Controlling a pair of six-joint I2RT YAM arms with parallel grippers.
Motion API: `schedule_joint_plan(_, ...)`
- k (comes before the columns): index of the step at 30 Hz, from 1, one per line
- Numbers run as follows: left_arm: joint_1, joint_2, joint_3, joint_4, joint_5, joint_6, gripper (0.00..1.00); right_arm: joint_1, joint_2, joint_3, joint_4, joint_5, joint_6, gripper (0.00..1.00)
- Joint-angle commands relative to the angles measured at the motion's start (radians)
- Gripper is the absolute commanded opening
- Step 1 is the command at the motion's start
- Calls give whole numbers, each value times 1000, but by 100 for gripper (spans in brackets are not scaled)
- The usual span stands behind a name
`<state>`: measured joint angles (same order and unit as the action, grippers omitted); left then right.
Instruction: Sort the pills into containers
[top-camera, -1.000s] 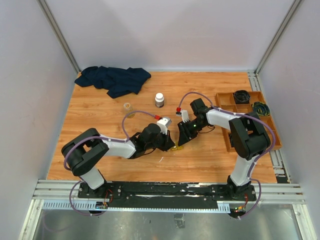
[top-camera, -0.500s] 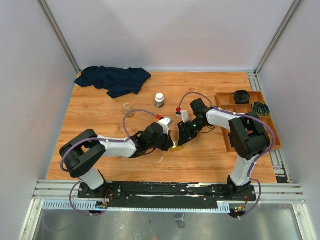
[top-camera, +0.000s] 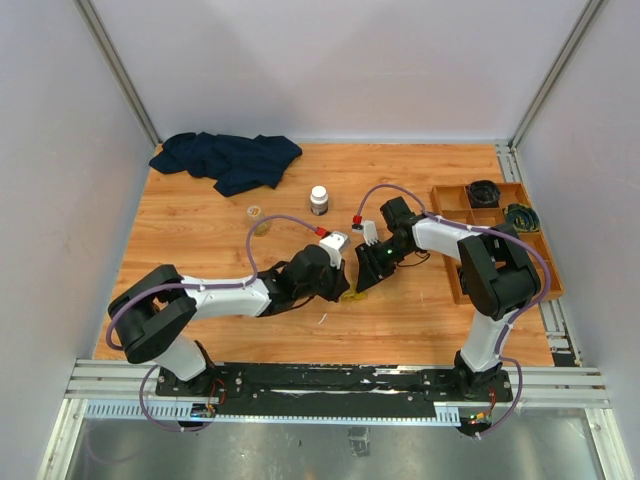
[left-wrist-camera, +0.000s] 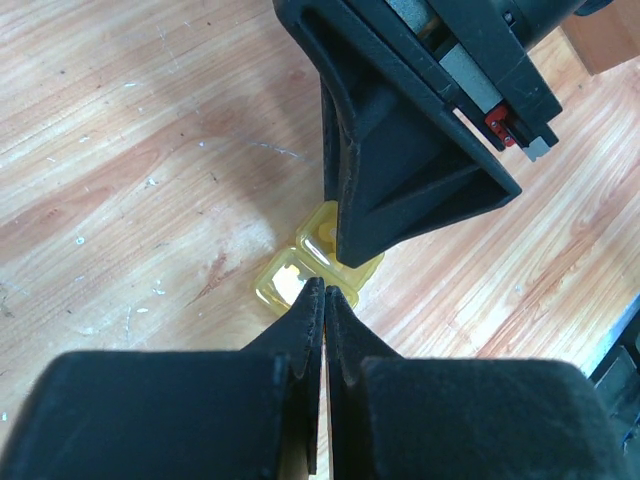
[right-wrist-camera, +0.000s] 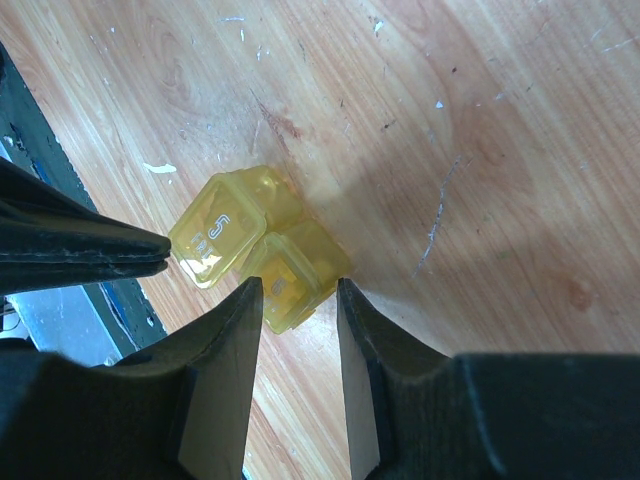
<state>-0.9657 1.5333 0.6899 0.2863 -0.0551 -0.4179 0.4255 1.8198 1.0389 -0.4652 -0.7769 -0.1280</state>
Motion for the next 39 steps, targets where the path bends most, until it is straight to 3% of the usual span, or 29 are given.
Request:
schedule_joint_plan(1, -10, -28, 27, -19, -25, 23, 1, 21, 37, 3, -16, 90, -36, 36)
schedule_joint_plan(13, -14, 197, -39, 3, 3, -54, 0, 22, 37, 1, -17, 97, -35, 36)
schedule_joint_plan(21, -14, 12, -23, -43, -7, -24, 4, 21, 33, 8, -25, 87, -37, 38)
schedule_joint_plan(27, -14, -148, -72, -25, 16, -17, 11, 19, 18, 21, -38, 41, -50, 46)
schedule_joint_plan(33, -14, -277, -218, 131, 73, -20, 21, 10, -30, 32, -59, -22, -81, 60)
schedule_joint_plan(36, -15, -339, -306, 230, 92, -64, 24, -1, -68, 41, -83, -46, -118, 62)
schedule_joint_plan(39, -14, -444, -389, 308, 75, -96, 36, -14, -117, 53, -117, -53, -177, 63)
